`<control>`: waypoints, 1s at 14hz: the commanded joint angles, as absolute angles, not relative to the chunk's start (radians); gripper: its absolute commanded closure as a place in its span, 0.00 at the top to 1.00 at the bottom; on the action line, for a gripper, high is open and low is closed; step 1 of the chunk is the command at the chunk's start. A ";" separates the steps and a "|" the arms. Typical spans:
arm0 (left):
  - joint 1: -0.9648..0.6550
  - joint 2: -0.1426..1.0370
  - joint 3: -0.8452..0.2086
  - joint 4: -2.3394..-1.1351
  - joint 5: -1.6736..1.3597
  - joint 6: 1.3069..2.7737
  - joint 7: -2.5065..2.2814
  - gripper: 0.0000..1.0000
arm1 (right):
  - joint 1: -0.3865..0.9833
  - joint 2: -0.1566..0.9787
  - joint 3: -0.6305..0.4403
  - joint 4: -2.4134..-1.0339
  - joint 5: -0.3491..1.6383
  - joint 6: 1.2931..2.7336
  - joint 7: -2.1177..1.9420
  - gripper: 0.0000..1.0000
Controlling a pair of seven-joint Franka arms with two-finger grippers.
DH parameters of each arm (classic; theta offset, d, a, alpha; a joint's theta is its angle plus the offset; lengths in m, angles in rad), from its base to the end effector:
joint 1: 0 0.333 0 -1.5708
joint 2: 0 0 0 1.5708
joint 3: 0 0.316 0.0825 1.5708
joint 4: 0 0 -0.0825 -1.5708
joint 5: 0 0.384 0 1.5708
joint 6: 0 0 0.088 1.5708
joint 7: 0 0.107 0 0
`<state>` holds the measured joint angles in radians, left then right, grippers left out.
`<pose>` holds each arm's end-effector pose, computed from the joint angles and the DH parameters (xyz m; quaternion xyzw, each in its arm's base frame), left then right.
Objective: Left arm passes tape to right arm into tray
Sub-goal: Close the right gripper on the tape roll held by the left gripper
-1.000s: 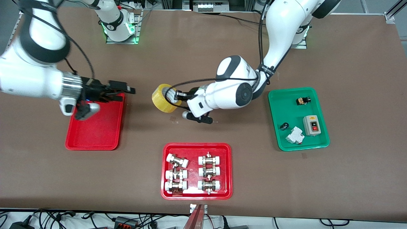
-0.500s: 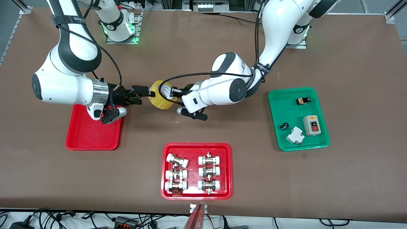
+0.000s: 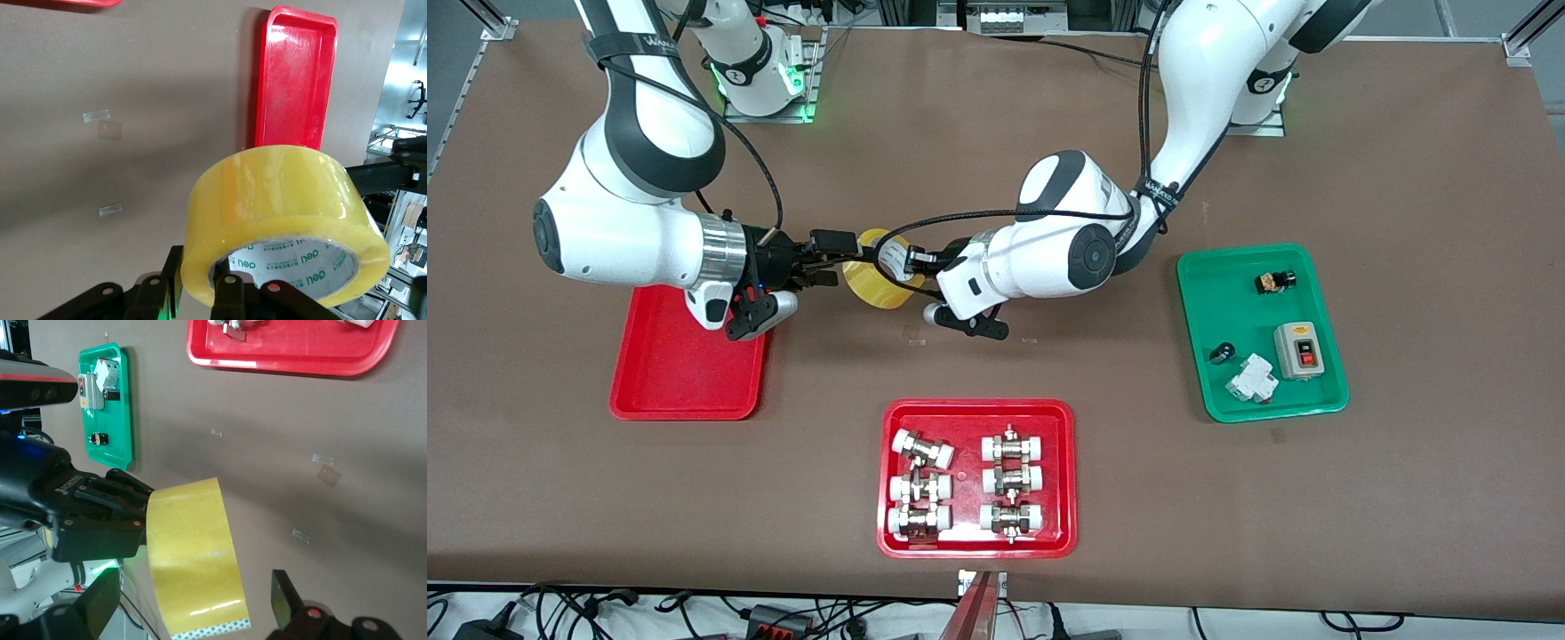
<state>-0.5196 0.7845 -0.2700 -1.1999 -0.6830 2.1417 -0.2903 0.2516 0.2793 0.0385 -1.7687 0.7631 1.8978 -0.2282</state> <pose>0.5702 -0.5235 0.3554 0.9203 -0.0311 -0.1254 0.3693 0.5857 0.2257 0.4106 -0.9301 -0.0955 0.0808 0.3453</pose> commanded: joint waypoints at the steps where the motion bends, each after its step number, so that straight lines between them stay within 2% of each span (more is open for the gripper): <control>1: -0.522 0.787 -0.265 -1.186 -0.703 2.145 -0.270 0.01 | 0.287 0.267 0.031 -1.815 0.785 1.956 -0.249 1.00; 3: -0.523 0.787 -0.264 -1.189 -0.703 2.145 -0.268 0.01 | 0.284 0.264 0.031 -1.812 0.785 1.945 -0.253 0.99; 5: -0.522 0.784 -0.262 -1.189 -0.703 2.145 -0.256 0.01 | 0.284 0.256 0.031 -1.809 0.784 1.942 -0.253 0.65; 9: -0.519 0.781 -0.262 -1.189 -0.703 2.138 -0.256 0.01 | 0.276 0.252 0.028 -1.802 0.784 1.925 -0.253 0.24; 10: -0.517 0.779 -0.262 -1.189 -0.701 2.138 -0.256 0.01 | 0.276 0.253 0.026 -1.798 0.784 1.924 -0.253 0.18; 12: -0.515 0.779 -0.262 -1.189 -0.703 2.137 -0.256 0.01 | 0.275 0.253 0.023 -1.795 0.782 1.921 -0.255 0.15; 13: -0.515 0.779 -0.262 -1.189 -0.701 2.137 -0.256 0.05 | 0.275 0.252 0.023 -1.792 0.782 1.921 -0.255 0.14; 14: -0.512 0.779 -0.262 -1.189 -0.701 2.137 -0.255 0.53 | 0.272 0.252 0.021 -1.784 0.782 1.916 -0.256 0.14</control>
<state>-0.5178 0.7847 -0.2647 -1.1939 -0.6834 2.1417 -0.2832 0.2770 0.2693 0.0312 -1.7916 0.7652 1.9324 -0.2465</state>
